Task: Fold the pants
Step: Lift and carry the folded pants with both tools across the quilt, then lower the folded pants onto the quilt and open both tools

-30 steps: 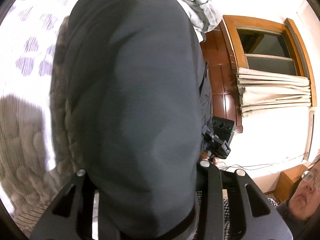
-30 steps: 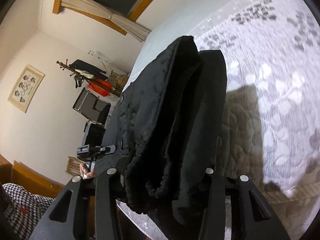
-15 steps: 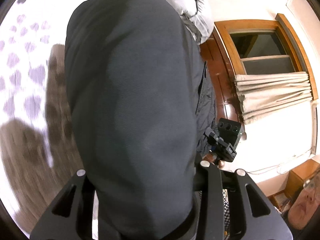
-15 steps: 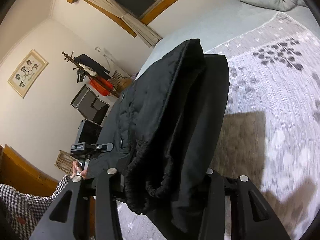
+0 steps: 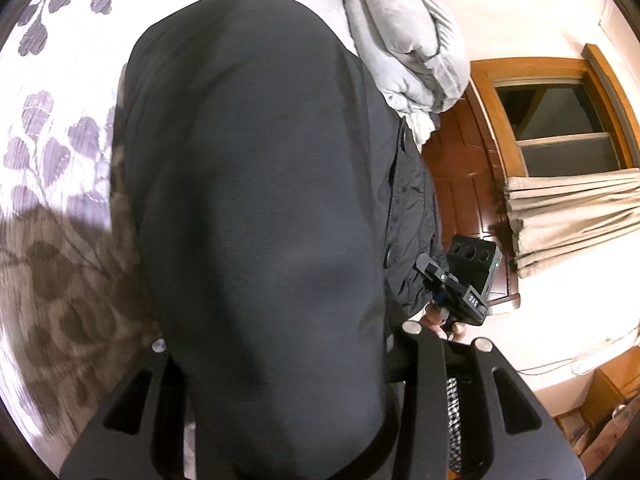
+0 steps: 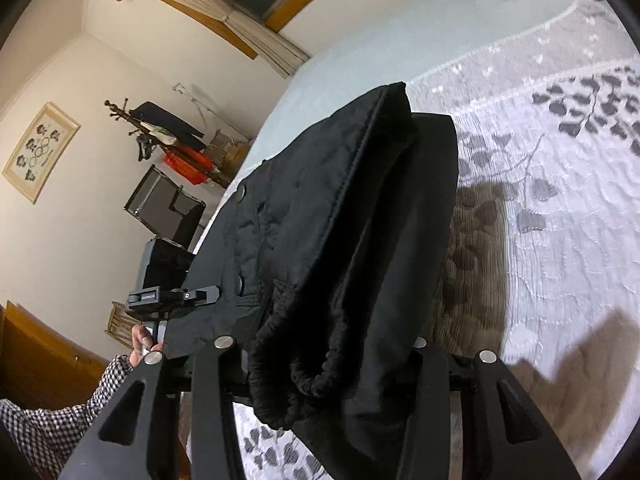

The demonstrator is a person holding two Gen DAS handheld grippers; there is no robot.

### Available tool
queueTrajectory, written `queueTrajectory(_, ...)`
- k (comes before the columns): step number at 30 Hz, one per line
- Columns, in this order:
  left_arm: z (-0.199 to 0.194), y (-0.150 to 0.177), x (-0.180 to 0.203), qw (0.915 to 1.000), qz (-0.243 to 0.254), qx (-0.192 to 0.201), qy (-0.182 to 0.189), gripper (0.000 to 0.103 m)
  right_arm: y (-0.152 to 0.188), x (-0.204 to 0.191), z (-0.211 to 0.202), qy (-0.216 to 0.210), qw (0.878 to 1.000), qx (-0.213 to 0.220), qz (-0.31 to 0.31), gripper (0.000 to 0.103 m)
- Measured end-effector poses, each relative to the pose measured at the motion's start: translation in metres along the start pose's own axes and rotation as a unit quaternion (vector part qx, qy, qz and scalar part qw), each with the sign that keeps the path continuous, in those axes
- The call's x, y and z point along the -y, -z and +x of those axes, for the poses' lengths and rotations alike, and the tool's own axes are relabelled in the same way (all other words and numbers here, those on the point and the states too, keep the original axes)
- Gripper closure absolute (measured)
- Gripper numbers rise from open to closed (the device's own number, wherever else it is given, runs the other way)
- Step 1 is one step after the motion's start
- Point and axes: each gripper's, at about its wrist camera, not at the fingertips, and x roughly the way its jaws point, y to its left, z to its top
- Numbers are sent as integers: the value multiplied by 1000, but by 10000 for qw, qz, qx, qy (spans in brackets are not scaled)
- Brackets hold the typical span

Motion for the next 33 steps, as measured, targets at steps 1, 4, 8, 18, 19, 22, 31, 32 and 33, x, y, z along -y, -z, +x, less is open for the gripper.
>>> queueTrajectory(1,4,-1,3,10000,13,4,-2,66,-1,2,2,-24,10000,5,19,60)
queueTrajectory(4,2,-3,1,10000,84,15,3,65,-1,7,4,-93,9999,52,52,60)
queueTrajectory(8,2,-5,-5,9999,94,3,-55,62,5,22,8,-125,9995,20,272,58)
queueTrajectory(18,5,0,-15,9999,112,67,24,55,9,54,13,-386,9972,103,631,54)
queueTrajectory(19,6,0,-15,9999,115,66,23,55,9,55,13,-398,9971,106,638,54)
queueTrajectory(22,7,-1,-13,9999,114,66,41,54,10,59,12,-411,9970,111,639,53)
queueTrajectory(31,2,2,-18,9999,96,42,-94,45,14,55,10,-234,9984,127,492,37)
queueTrajectory(32,0,2,-18,9999,98,38,-117,44,14,55,9,-202,9986,122,467,34)
queueTrajectory(33,-2,3,-17,9998,111,50,-152,42,15,54,7,-180,9988,124,445,33)
